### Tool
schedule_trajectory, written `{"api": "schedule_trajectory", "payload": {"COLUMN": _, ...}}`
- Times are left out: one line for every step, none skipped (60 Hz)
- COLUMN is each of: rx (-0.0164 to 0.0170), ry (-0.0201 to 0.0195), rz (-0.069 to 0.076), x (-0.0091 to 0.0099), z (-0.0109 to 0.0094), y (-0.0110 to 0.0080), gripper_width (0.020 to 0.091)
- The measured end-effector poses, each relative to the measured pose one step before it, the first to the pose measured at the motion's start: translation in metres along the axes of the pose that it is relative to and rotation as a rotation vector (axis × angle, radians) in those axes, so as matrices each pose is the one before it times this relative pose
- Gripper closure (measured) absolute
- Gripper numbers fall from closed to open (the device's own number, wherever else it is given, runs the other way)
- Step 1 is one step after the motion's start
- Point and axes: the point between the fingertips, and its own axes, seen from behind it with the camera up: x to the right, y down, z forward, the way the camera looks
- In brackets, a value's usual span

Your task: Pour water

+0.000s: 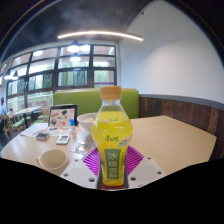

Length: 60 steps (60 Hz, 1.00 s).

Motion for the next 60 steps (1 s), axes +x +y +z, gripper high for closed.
{"api": "schedule_trajectory", "payload": {"rx": -0.00471, "ry": 0.00309, "rz": -0.002, "x": -0.00216, "z": 0.00332, "y": -0.00085, "gripper_width": 0.0811}}
{"api": "schedule_trajectory", "payload": {"rx": -0.00385, "ry": 0.00363, "rz": 0.0002, "x": -0.00224, "z": 0.00439, "y": 0.00013, "gripper_width": 0.0812}}
{"api": "schedule_trajectory", "payload": {"rx": 0.00375, "ry": -0.0009, "rz": -0.0053, "x": 0.00023, "z": 0.00918, "y": 0.01016, "gripper_width": 0.0812}}
{"api": "schedule_trajectory", "payload": {"rx": -0.00679, "ry": 0.00798, "rz": 0.0014, "x": -0.01353, "z": 0.01362, "y": 0.00173, "gripper_width": 0.0813}}
{"api": "schedule_trajectory", "payload": {"rx": -0.00289, "ry": 0.00121, "rz": -0.0016, "x": -0.002, "z": 0.00163, "y": -0.00078, "gripper_width": 0.0812}}
{"api": "schedule_trajectory", "payload": {"rx": -0.00223, "ry": 0.00032, "rz": 0.0005, "x": -0.00141, "z": 0.00108, "y": -0.00069, "gripper_width": 0.0812}}
{"api": "schedule_trajectory", "payload": {"rx": -0.00111, "ry": 0.00114, "rz": 0.0019, "x": -0.0009, "z": 0.0015, "y": -0.0008, "gripper_width": 0.081}}
{"api": "schedule_trajectory", "payload": {"rx": -0.0027, "ry": 0.00086, "rz": 0.0031, "x": -0.00062, "z": 0.00174, "y": 0.00036, "gripper_width": 0.0804}}
{"api": "schedule_trajectory", "payload": {"rx": -0.00061, "ry": 0.00291, "rz": 0.0038, "x": 0.0, "z": 0.0017, "y": 0.00013, "gripper_width": 0.0803}}
{"api": "schedule_trajectory", "payload": {"rx": 0.00242, "ry": 0.00013, "rz": 0.0027, "x": 0.00479, "z": -0.00053, "y": -0.0015, "gripper_width": 0.08}}
{"api": "schedule_trajectory", "payload": {"rx": 0.00124, "ry": 0.00005, "rz": 0.0058, "x": 0.00131, "z": -0.00537, "y": 0.003, "gripper_width": 0.0775}}
{"api": "schedule_trajectory", "payload": {"rx": 0.0, "ry": -0.00047, "rz": 0.0065, "x": -0.0004, "z": -0.0006, "y": 0.00046, "gripper_width": 0.0757}}
{"api": "schedule_trajectory", "payload": {"rx": -0.00131, "ry": 0.00015, "rz": 0.0042, "x": -0.00013, "z": -0.00095, "y": 0.00053, "gripper_width": 0.073}}
{"api": "schedule_trajectory", "payload": {"rx": -0.00228, "ry": 0.0007, "rz": 0.0018, "x": 0.0001, "z": -0.0006, "y": 0.00042, "gripper_width": 0.0689}}
{"api": "schedule_trajectory", "payload": {"rx": -0.00183, "ry": -0.00014, "rz": -0.0006, "x": -0.00015, "z": -0.00077, "y": 0.00024, "gripper_width": 0.0626}}
{"api": "schedule_trajectory", "payload": {"rx": -0.00475, "ry": -0.00259, "rz": -0.0035, "x": 0.00022, "z": 0.00214, "y": -0.00293, "gripper_width": 0.0616}}
{"api": "schedule_trajectory", "payload": {"rx": -0.01111, "ry": -0.00309, "rz": -0.0056, "x": -0.00062, "z": -0.00157, "y": 0.00266, "gripper_width": 0.0569}}
{"api": "schedule_trajectory", "payload": {"rx": -0.01881, "ry": 0.00339, "rz": -0.004, "x": 0.00088, "z": -0.00207, "y": 0.00395, "gripper_width": 0.0531}}
{"api": "schedule_trajectory", "payload": {"rx": -0.01574, "ry": 0.00565, "rz": -0.0059, "x": 0.00044, "z": -0.00215, "y": 0.00374, "gripper_width": 0.0457}}
{"api": "schedule_trajectory", "payload": {"rx": -0.01563, "ry": 0.00615, "rz": -0.004, "x": 0.00094, "z": -0.00375, "y": 0.0028, "gripper_width": 0.0383}}
{"api": "schedule_trajectory", "payload": {"rx": -0.00909, "ry": 0.00581, "rz": -0.0019, "x": 0.00025, "z": -0.00375, "y": 0.00168, "gripper_width": 0.0337}}
{"api": "schedule_trajectory", "payload": {"rx": -0.00351, "ry": 0.00879, "rz": 0.0005, "x": 0.00114, "z": -0.00481, "y": 0.00035, "gripper_width": 0.029}}
{"api": "schedule_trajectory", "payload": {"rx": 0.00083, "ry": 0.00938, "rz": 0.0024, "x": 0.00074, "z": -0.00516, "y": -0.00076, "gripper_width": 0.0243}}
{"api": "schedule_trajectory", "payload": {"rx": -0.00385, "ry": 0.00967, "rz": -0.0016, "x": 0.00462, "z": -0.00243, "y": -0.00246, "gripper_width": 0.0251}}
{"api": "schedule_trajectory", "payload": {"rx": 0.00522, "ry": 0.01107, "rz": -0.005, "x": -0.00202, "z": -0.00866, "y": 0.00058, "gripper_width": 0.0275}}
{"api": "schedule_trajectory", "payload": {"rx": -0.00015, "ry": 0.00539, "rz": -0.0101, "x": -0.00066, "z": -0.00732, "y": 0.00013, "gripper_width": 0.0288}}
{"api": "schedule_trajectory", "payload": {"rx": -0.00015, "ry": 0.00542, "rz": -0.0106, "x": -0.00052, "z": -0.0079, "y": -0.00025, "gripper_width": 0.0294}}
{"api": "schedule_trajectory", "payload": {"rx": 0.00066, "ry": 0.00362, "rz": -0.0103, "x": -0.00071, "z": -0.00855, "y": -0.00047, "gripper_width": 0.0293}}
{"api": "schedule_trajectory", "payload": {"rx": 0.00138, "ry": 0.00389, "rz": -0.0076, "x": -0.00129, "z": -0.00894, "y": -0.001, "gripper_width": 0.0292}}
{"api": "schedule_trajectory", "payload": {"rx": 0.00116, "ry": 0.00372, "rz": -0.0057, "x": -0.00149, "z": -0.00918, "y": -0.00113, "gripper_width": 0.0292}}
{"api": "schedule_trajectory", "payload": {"rx": 0.0007, "ry": 0.00318, "rz": -0.0057, "x": -0.00206, "z": -0.00967, "y": -0.00118, "gripper_width": 0.0294}}
{"api": "schedule_trajectory", "payload": {"rx": -0.00373, "ry": 0.00005, "rz": -0.0054, "x": -0.00129, "z": -0.0035, "y": -0.00526, "gripper_width": 0.0296}}
{"api": "schedule_trajectory", "payload": {"rx": 0.0025, "ry": 0.00277, "rz": -0.004, "x": -0.00182, "z": -0.01353, "y": 0.00038, "gripper_width": 0.0294}}
{"api": "schedule_trajectory", "payload": {"rx": 0.00162, "ry": 0.00306, "rz": -0.0016, "x": -0.00222, "z": -0.0107, "y": -0.00127, "gripper_width": 0.0294}}
{"api": "schedule_trajectory", "payload": {"rx": 0.00189, "ry": 0.00277, "rz": 0.0008, "x": -0.00218, "z": -0.01013, "y": -0.00159, "gripper_width": 0.0294}}
{"api": "schedule_trajectory", "payload": {"rx": 0.00244, "ry": 0.00135, "rz": 0.0021, "x": -0.00346, "z": -0.01069, "y": -0.00167, "gripper_width": 0.0295}}
{"api": "schedule_trajectory", "payload": {"rx": 0.00333, "ry": -0.00093, "rz": 0.0039, "x": -0.00406, "z": -0.0106, "y": -0.00221, "gripper_width": 0.0293}}
{"api": "schedule_trajectory", "payload": {"rx": 0.00374, "ry": -0.00445, "rz": 0.0067, "x": -0.00518, "z": -0.01069, "y": -0.00208, "gripper_width": 0.0291}}
{"api": "schedule_trajectory", "payload": {"rx": -0.00022, "ry": -0.00672, "rz": 0.0091, "x": -0.00608, "z": -0.00713, "y": -0.00266, "gripper_width": 0.0286}}
{"api": "schedule_trajectory", "payload": {"rx": -0.00306, "ry": -0.009, "rz": 0.0101, "x": -0.00712, "z": -0.00998, "y": -0.00094, "gripper_width": 0.0282}}
{"api": "schedule_trajectory", "payload": {"rx": -0.00586, "ry": -0.01005, "rz": 0.0094, "x": -0.00774, "z": -0.00967, "y": -0.00005, "gripper_width": 0.0278}}
{"api": "schedule_trajectory", "payload": {"rx": -0.00507, "ry": -0.0113, "rz": 0.0083, "x": -0.00725, "z": -0.00863, "y": -0.00063, "gripper_width": 0.0275}}
{"api": "schedule_trajectory", "payload": {"rx": -0.00116, "ry": -0.01231, "rz": 0.0085, "x": -0.00733, "z": -0.01236, "y": -0.00049, "gripper_width": 0.0272}}
{"api": "schedule_trajectory", "payload": {"rx": -0.00012, "ry": -0.01318, "rz": 0.0064, "x": -0.00931, "z": -0.00988, "y": -0.00022, "gripper_width": 0.0271}}
{"api": "schedule_trajectory", "payload": {"rx": 0.00016, "ry": -0.01494, "rz": 0.0035, "x": -0.00983, "z": -0.00939, "y": -0.00007, "gripper_width": 0.0275}}
{"api": "schedule_trajectory", "payload": {"rx": 0.00268, "ry": -0.01536, "rz": 0.0039, "x": -0.01205, "z": -0.00644, "y": -0.00016, "gripper_width": 0.0273}}
{"api": "schedule_trajectory", "payload": {"rx": 0.00431, "ry": -0.01571, "rz": 0.0044, "x": -0.01058, "z": -0.00873, "y": -0.00046, "gripper_width": 0.0274}}
{"api": "schedule_trajectory", "payload": {"rx": 0.00334, "ry": -0.01501, "rz": 0.0042, "x": -0.01043, "z": -0.00798, "y": 0.00019, "gripper_width": 0.0274}}
{"api": "schedule_trajectory", "payload": {"rx": 0.00351, "ry": -0.01462, "rz": 0.0035, "x": -0.01177, "z": -0.0051, "y": -0.00037, "gripper_width": 0.0275}}
{"api": "schedule_trajectory", "payload": {"rx": 0.0039, "ry": -0.01528, "rz": 0.0026, "x": -0.00904, "z": -0.01026, "y": -0.00005, "gripper_width": 0.0275}}
{"api": "schedule_trajectory", "payload": {"rx": 0.00598, "ry": -0.01538, "rz": 0.0009, "x": -0.0102, "z": -0.00678, "y": 0.0001, "gripper_width": 0.0273}}
{"api": "schedule_trajectory", "payload": {"rx": 0.00425, "ry": -0.01504, "rz": -0.0011, "x": -0.01014, "z": -0.00597, "y": 0.00012, "gripper_width": 0.0272}}
{"api": "schedule_trajectory", "payload": {"rx": 0.00295, "ry": -0.01341, "rz": -0.0022, "x": -0.00979, "z": -0.00582, "y": 0.00059, "gripper_width": 0.0279}}
{"api": "schedule_trajectory", "payload": {"rx": 0.00319, "ry": -0.0122, "rz": -0.003, "x": -0.00958, "z": -0.00527, "y": 0.00077, "gripper_width": 0.0278}}
{"api": "schedule_trajectory", "payload": {"rx": 0.00336, "ry": -0.01164, "rz": -0.0036, "x": -0.00896, "z": -0.00475, "y": 0.00071, "gripper_width": 0.0278}}
{"api": "schedule_trajectory", "payload": {"rx": 0.00519, "ry": -0.01209, "rz": -0.0044, "x": -0.0088, "z": 0.00419, "y": 0.00203, "gripper_width": 0.028}}
{"api": "schedule_trajectory", "payload": {"rx": 0.00216, "ry": -0.012, "rz": -0.0032, "x": -0.00811, "z": -0.00838, "y": -0.00074, "gripper_width": 0.0282}}
{"api": "schedule_trajectory", "payload": {"rx": 0.003, "ry": -0.01158, "rz": -0.0028, "x": -0.00758, "z": -0.00412, "y": 0.00061, "gripper_width": 0.0283}}
{"api": "schedule_trajectory", "payload": {"rx": 0.00107, "ry": -0.0104, "rz": -0.0024, "x": -0.00803, "z": -0.00367, "y": 0.00072, "gripper_width": 0.0285}}
{"api": "schedule_trajectory", "payload": {"rx": 0.00012, "ry": -0.00914, "rz": -0.0025, "x": -0.00719, "z": -0.00346, "y": 0.00081, "gripper_width": 0.0284}}
